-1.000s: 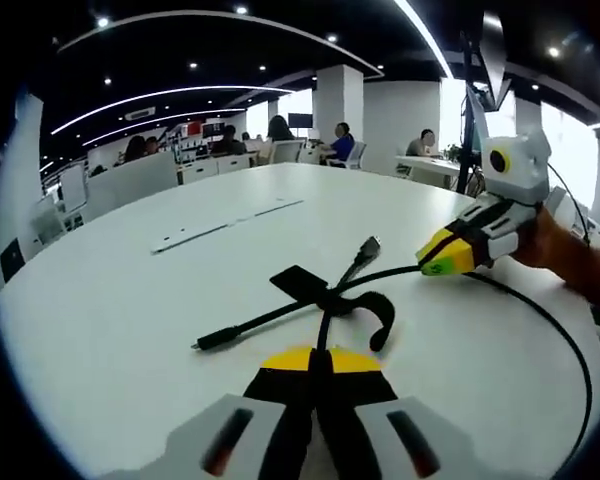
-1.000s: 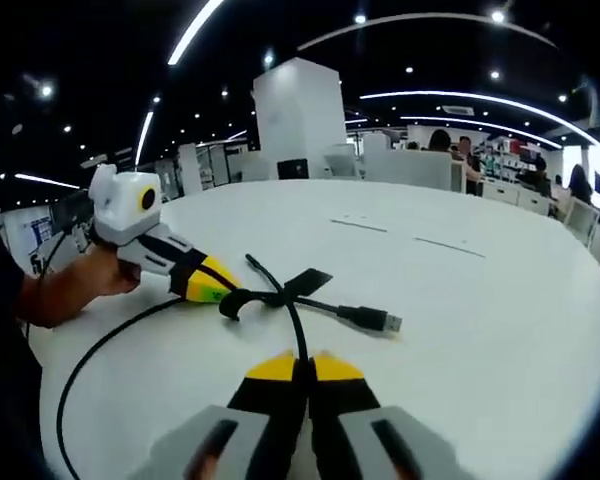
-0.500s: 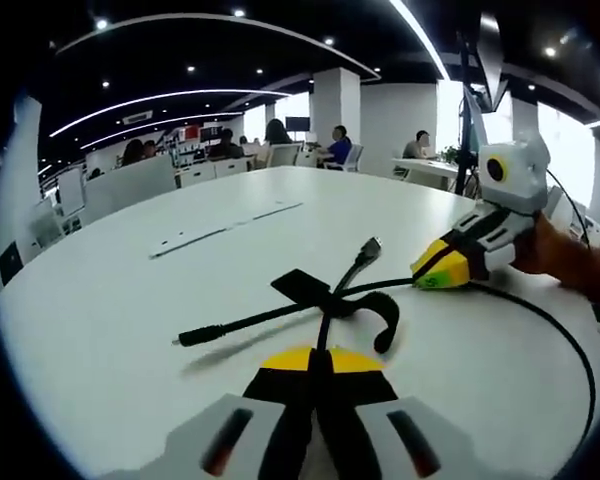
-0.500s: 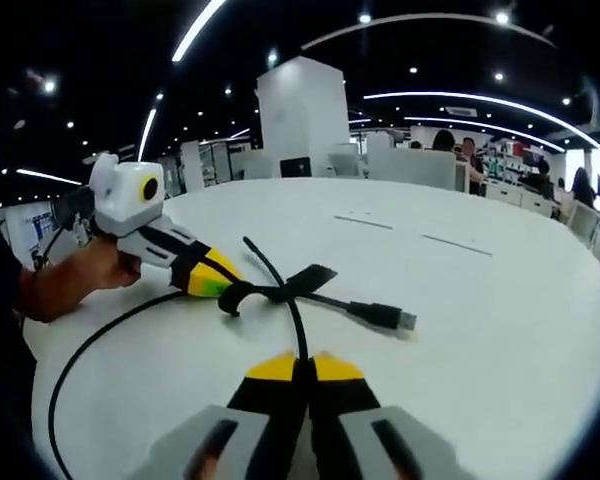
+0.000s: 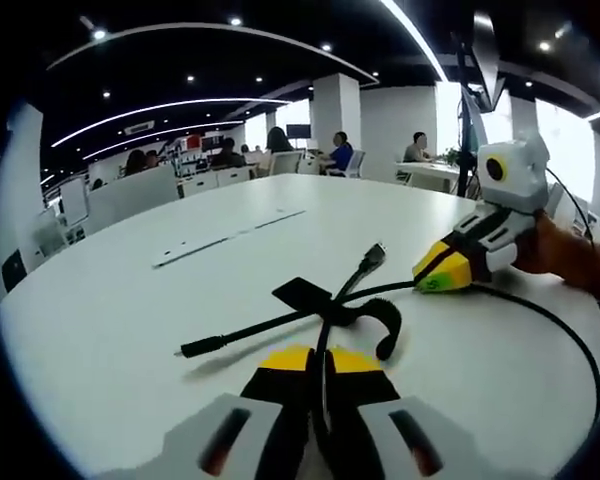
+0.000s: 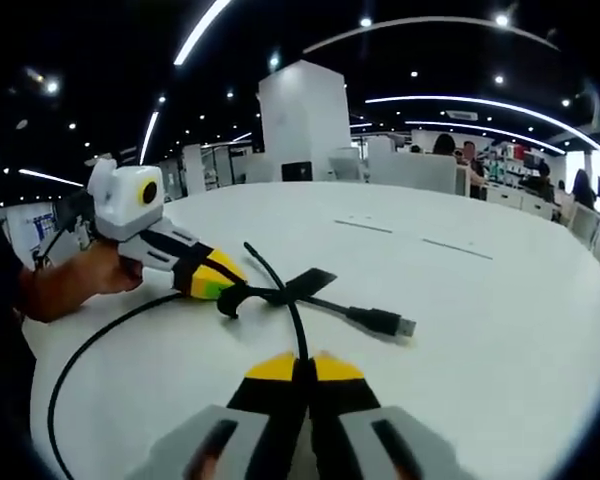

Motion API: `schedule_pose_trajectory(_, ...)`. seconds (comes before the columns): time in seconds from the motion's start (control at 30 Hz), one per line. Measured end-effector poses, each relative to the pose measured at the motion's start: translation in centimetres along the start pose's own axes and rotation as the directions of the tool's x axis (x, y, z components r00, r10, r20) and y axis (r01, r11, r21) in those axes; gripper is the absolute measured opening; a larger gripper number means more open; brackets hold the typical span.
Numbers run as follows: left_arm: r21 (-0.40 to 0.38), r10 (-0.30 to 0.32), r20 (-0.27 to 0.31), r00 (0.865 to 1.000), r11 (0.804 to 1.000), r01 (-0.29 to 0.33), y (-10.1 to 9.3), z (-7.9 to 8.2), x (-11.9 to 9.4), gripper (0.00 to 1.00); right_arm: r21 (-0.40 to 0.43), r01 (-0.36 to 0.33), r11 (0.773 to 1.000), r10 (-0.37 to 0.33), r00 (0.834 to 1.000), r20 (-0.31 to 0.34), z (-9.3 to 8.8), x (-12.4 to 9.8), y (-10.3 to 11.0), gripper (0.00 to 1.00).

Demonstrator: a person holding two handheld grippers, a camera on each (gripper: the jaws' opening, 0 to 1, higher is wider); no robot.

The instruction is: Find the charging cable on the desk, coil it up and secure with Velcro.

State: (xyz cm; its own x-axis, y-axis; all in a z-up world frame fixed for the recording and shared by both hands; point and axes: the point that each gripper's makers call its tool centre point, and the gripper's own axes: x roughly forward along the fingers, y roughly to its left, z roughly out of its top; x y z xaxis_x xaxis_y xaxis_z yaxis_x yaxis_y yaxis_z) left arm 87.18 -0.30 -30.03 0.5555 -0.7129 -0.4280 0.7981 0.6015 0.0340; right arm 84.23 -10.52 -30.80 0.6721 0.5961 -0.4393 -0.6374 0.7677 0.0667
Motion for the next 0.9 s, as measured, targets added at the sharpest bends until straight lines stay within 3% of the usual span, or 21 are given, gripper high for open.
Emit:
schedule_pose_trajectory(0.1,0.004,0.021,0.052,0.998,1.000,-0.022,0.5,1.0,-0.2,0.15,-0.007,-0.003,1.000,0.003,1.000,0.000,0.0,0.0,0.1,0.05)
schedule_pose_trajectory(0.23,0.038,0.061,0.114,0.992,0.997,-0.065,1.3,1.9,0.1,0.16,-0.008,-0.004,1.000,0.004,1.000,0.000,0.0,0.1,0.0,0.05)
schedule_pose_trajectory(0.57,0.053,0.105,0.142,0.984,0.992,-0.113,2.5,2.0,0.9,0.19,-0.022,-0.023,1.000,0.023,1.000,-0.006,0.0,0.0,0.4,0.05)
schedule_pose_trajectory(0.7,0.050,0.104,0.098,0.990,0.993,-0.110,2.3,1.2,1.4,0.18,-0.014,-0.021,1.000,0.021,1.000,-0.001,0.1,-0.1,0.4,0.05)
schedule_pose_trajectory(0.9,0.032,0.102,0.107,0.989,0.994,-0.106,2.3,1.3,1.3,0.18,-0.018,-0.014,1.000,0.014,1.000,0.011,0.3,-0.2,0.5,0.06)
